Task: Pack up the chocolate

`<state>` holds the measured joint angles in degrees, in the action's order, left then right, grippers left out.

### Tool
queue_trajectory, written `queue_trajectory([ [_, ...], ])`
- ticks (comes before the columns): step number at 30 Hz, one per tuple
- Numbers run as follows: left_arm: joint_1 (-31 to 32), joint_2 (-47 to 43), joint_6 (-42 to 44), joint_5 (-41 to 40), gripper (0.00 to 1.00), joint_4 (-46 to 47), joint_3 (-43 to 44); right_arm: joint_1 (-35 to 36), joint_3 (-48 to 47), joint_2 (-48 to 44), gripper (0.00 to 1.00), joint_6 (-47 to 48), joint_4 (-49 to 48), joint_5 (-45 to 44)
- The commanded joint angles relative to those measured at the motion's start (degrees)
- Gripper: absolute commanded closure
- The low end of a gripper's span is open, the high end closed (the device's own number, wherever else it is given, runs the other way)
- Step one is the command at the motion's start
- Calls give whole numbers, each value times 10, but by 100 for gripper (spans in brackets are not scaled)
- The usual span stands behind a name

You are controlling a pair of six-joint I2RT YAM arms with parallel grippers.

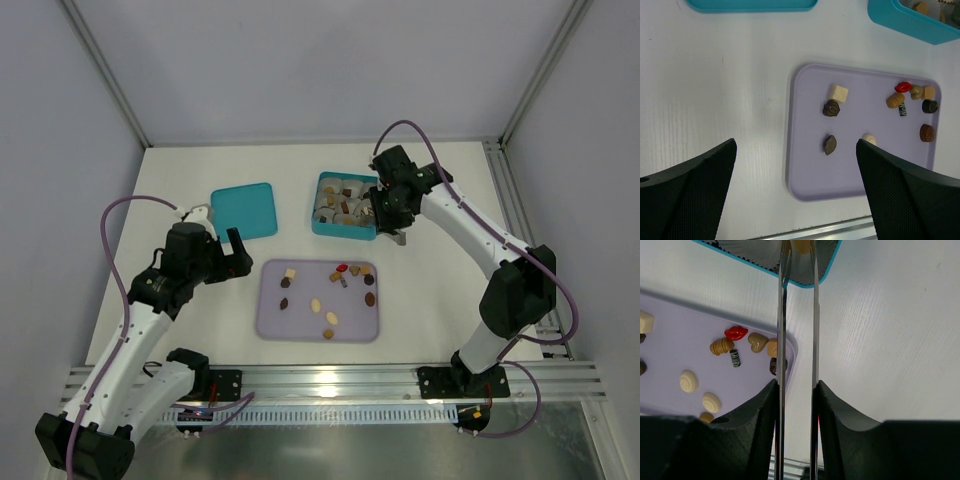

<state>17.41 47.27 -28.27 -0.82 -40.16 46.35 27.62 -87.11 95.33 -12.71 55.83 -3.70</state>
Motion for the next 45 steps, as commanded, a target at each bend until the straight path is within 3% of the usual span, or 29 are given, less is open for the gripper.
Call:
queue_trajectory([
  [1, 2, -2, 1, -2, 0, 7, 4, -2, -29, -30, 62, 6, 0, 0],
  [17, 3, -2, 0, -4, 0, 7, 4, -15, -42, -49, 61, 8, 6, -1],
  [27, 3, -13, -1, -1, 0, 7, 4, -168, -39, -49, 60, -7, -55, 57],
  [33, 2, -15, -1, 3, 0, 7, 5, -258, -40, 25, 58, -51, -125, 57],
  [40, 2, -22, 0, 6, 0, 7, 5, -269, -51, 110, 58, -85, -187, 16],
  [45, 3, -26, 0, 6, 0, 7, 5, -268, -97, 175, 51, -81, -165, 18],
])
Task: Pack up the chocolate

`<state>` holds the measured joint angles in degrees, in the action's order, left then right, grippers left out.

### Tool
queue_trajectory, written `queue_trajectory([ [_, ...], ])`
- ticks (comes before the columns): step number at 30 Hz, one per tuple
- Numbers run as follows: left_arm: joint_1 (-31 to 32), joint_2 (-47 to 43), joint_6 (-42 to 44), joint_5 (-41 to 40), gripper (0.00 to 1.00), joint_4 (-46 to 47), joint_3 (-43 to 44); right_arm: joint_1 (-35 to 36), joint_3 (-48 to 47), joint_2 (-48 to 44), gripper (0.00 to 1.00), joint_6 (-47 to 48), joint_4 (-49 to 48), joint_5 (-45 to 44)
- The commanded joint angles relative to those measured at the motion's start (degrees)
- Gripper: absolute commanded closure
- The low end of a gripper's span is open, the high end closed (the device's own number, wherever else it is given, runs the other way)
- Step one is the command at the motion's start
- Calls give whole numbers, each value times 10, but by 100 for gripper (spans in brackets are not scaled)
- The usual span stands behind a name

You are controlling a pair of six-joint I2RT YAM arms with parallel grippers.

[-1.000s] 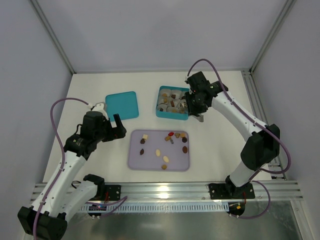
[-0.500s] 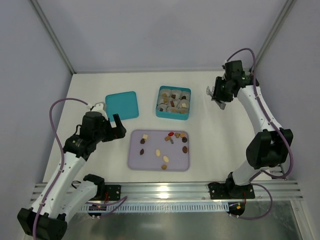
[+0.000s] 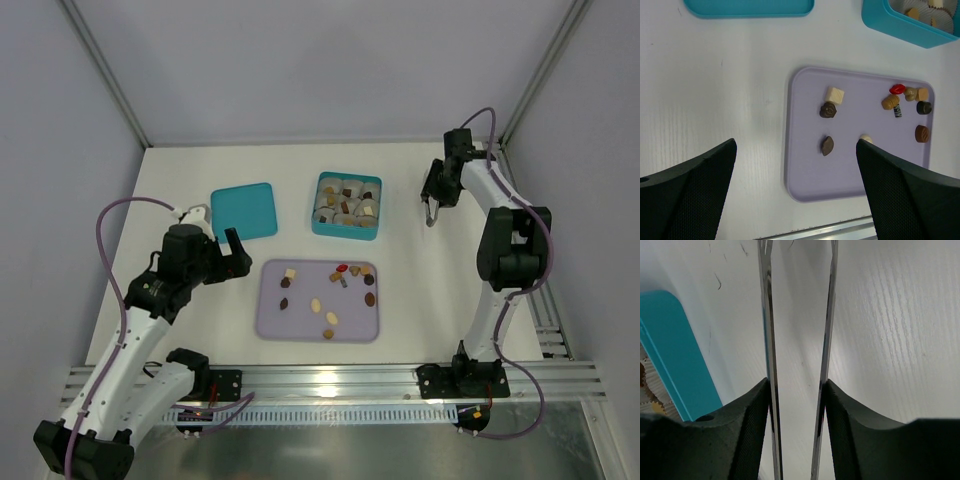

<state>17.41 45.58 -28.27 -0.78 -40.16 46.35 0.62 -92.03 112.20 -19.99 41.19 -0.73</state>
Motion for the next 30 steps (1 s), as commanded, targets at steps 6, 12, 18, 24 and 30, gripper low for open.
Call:
queue_trajectory([
  [6, 2, -10, 1, 6, 0, 7, 4, 2, -77, 51, 43, 10, 22, -18],
  [12, 3, -7, 1, 6, 0, 7, 5, 1, -69, 69, 33, 27, 36, -23],
  [18, 2, -7, 1, 5, 0, 7, 5, 2, -54, 76, 30, 33, 35, -23],
  [24, 3, -4, 0, 6, 0, 7, 5, 1, -40, 83, 24, 43, 35, -33],
  [30, 3, -1, 0, 6, 0, 7, 5, 2, -24, 84, 21, 42, 28, -23],
])
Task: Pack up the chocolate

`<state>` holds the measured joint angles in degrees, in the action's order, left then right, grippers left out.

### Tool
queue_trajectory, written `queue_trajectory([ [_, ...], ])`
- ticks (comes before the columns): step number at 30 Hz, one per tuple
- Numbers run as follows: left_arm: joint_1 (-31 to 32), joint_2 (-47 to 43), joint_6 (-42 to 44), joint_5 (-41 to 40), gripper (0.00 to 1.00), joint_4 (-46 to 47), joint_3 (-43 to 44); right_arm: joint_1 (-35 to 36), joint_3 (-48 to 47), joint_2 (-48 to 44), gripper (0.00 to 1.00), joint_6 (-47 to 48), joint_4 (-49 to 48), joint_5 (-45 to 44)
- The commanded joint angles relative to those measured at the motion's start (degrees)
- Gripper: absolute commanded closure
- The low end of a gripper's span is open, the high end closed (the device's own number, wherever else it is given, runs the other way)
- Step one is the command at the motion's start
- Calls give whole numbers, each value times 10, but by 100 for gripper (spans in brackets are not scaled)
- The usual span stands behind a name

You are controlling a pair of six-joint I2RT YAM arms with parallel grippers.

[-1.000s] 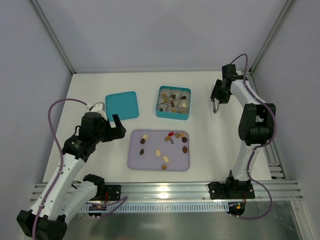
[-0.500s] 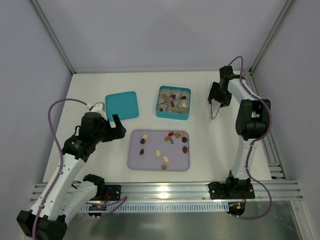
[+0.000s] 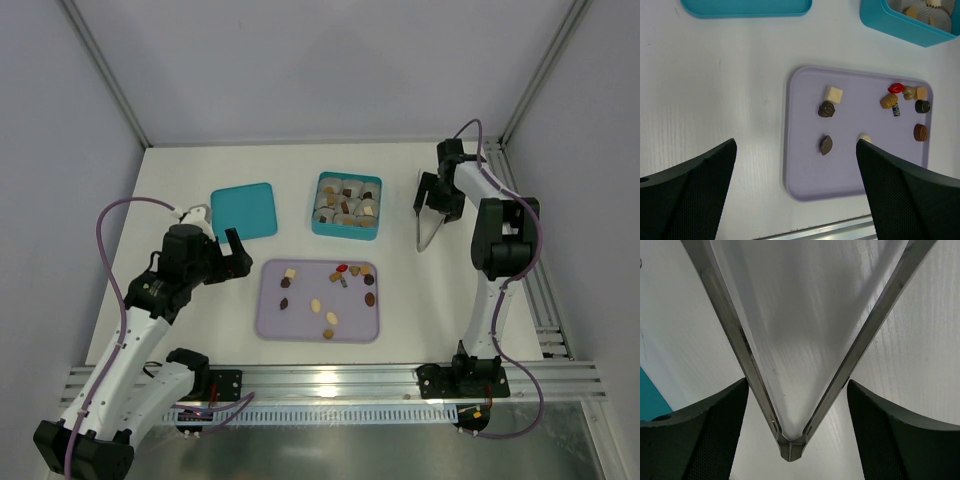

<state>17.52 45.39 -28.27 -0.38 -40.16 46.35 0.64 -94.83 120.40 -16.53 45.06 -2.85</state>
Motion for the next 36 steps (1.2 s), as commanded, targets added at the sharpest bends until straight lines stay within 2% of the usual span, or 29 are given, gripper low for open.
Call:
queue_trajectory([
  [1, 1, 1, 0, 1, 0, 7, 5, 1, 10, 1, 20, 7, -12, 0],
  [5, 1, 3, -1, -1, 0, 7, 5, 1, 18, -10, 19, 3, -16, 9],
  [9, 1, 15, -2, -7, 0, 7, 7, 1, 45, -60, 18, -6, -37, 14],
  [13, 0, 42, -5, -17, 0, 2, 19, 1, 77, -139, 17, -17, -55, 21],
  [17, -1, 90, -16, -65, 0, -11, 51, 1, 115, -212, 17, -22, -85, 70],
  [21, -9, 174, -13, -109, 0, -20, 122, 10, 148, -279, 18, -28, -104, 107],
  [26, -35, 270, 3, -131, 0, -16, 188, 101, 116, -312, 18, -31, -108, 112],
  [27, -57, 288, 6, -133, 1, -15, 198, 112, 109, -311, 18, -32, -107, 114],
  [31, -120, 404, 10, -79, 8, 3, 251, 156, 101, -317, 19, -46, -125, 126],
  [36, -153, 518, 26, -54, 19, 33, 323, 195, 72, -290, 20, -52, -136, 157],
])
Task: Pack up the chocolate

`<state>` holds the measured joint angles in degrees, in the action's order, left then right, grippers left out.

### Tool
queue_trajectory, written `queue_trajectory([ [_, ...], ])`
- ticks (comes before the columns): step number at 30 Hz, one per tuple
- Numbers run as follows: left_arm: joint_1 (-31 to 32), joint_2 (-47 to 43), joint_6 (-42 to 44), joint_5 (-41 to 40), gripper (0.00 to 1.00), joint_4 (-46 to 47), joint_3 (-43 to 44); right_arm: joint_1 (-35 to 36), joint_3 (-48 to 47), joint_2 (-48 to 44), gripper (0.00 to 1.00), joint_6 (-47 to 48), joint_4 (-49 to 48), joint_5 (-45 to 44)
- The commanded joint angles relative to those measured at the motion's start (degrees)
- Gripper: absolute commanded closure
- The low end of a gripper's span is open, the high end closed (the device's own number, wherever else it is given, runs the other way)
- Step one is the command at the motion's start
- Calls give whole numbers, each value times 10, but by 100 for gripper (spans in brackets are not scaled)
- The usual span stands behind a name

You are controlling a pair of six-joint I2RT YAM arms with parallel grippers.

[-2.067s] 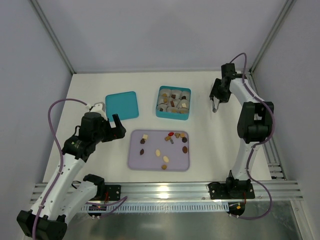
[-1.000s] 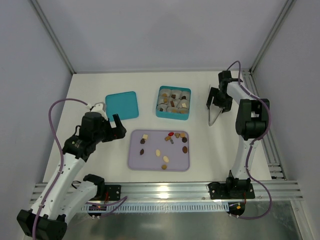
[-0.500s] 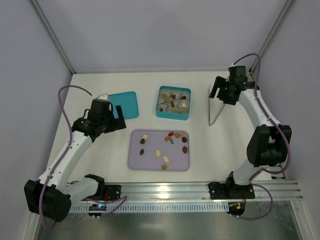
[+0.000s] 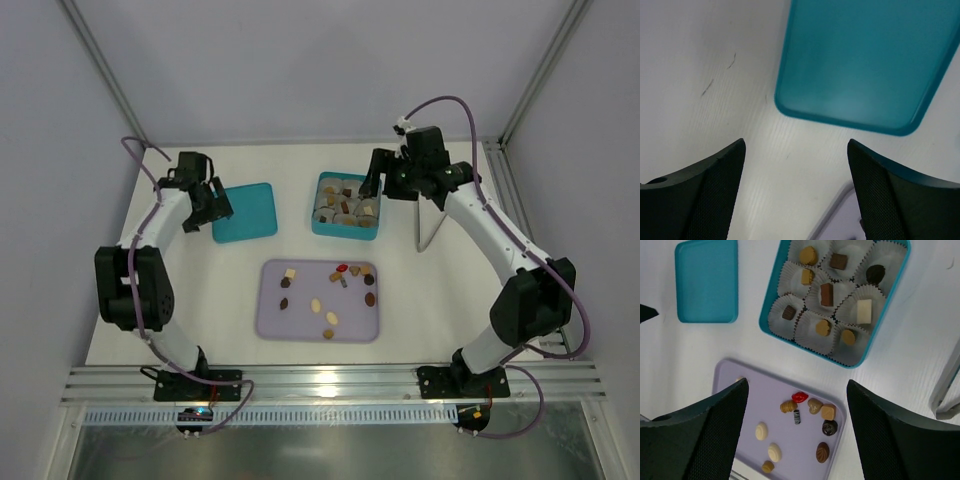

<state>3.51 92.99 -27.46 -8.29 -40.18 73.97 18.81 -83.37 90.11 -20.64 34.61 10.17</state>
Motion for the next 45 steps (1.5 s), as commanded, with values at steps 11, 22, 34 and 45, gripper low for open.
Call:
queue_trajectory([
  [11, -73, 233, 44, 81, 41, 83, 122, 65, -95, 88, 22, -7, -46, 63],
  [22, -97, 304, 65, 119, 64, 86, 146, 90, -168, 173, 22, 11, -55, 87],
  [34, -100, 309, 54, 244, 100, 76, 155, 111, -334, 356, 21, 9, -100, 156],
  [45, -117, 254, 44, 334, 100, 66, 129, 128, -445, 454, 22, -12, -122, 151],
])
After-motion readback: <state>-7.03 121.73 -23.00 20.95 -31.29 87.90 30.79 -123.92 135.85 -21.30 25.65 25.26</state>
